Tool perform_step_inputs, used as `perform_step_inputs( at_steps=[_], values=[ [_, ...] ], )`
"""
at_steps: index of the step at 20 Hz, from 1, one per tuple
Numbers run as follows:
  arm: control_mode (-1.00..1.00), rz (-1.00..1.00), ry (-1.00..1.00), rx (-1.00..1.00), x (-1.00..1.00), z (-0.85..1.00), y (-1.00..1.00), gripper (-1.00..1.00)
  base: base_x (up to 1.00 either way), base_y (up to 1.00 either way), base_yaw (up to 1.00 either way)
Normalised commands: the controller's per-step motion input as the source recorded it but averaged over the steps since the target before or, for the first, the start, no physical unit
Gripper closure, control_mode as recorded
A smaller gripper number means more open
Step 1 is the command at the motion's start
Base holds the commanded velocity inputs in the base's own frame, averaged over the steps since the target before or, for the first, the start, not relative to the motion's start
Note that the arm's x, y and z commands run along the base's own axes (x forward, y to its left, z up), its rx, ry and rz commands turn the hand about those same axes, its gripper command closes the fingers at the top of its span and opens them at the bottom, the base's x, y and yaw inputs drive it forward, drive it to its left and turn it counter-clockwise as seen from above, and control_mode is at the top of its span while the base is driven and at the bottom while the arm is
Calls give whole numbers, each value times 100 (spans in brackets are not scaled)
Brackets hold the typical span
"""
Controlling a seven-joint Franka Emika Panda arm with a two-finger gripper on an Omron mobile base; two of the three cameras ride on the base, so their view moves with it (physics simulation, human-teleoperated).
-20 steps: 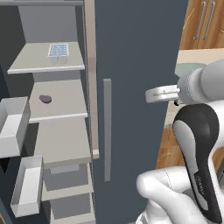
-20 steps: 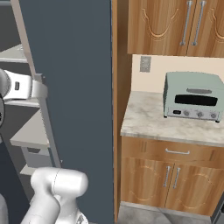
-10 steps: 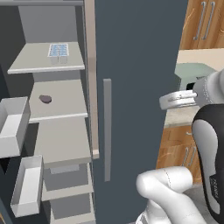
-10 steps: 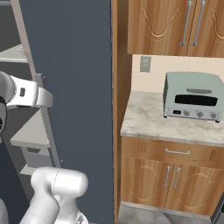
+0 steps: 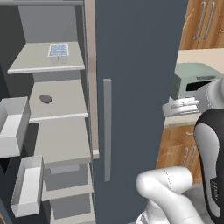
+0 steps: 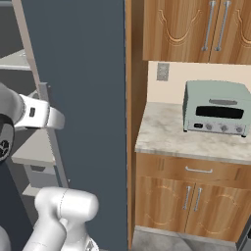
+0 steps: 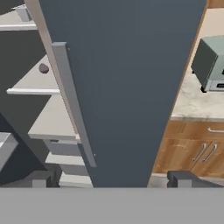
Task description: Open the freezer door, pick up the ice cube tray from the freezer, and place it on the dining counter.
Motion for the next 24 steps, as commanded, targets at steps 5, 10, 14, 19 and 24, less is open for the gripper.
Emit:
perform_step_inputs(
  at_steps=[5, 10, 14, 19, 24],
  values=[
    [-100, -2, 8, 0, -2, 0, -7, -100, 0, 0, 0],
    [-100, -4, 20, 0, -2, 0, 0, -100, 0, 0, 0],
    [-100, -4, 7, -2, 0, 0, 0, -100, 0, 0, 0],
    [-100, 0, 0, -1, 0, -2, 0, -100, 0, 0, 0],
    [-100, 0, 0, 0, 0, 0, -14, -100, 0, 0, 0]
  ],
)
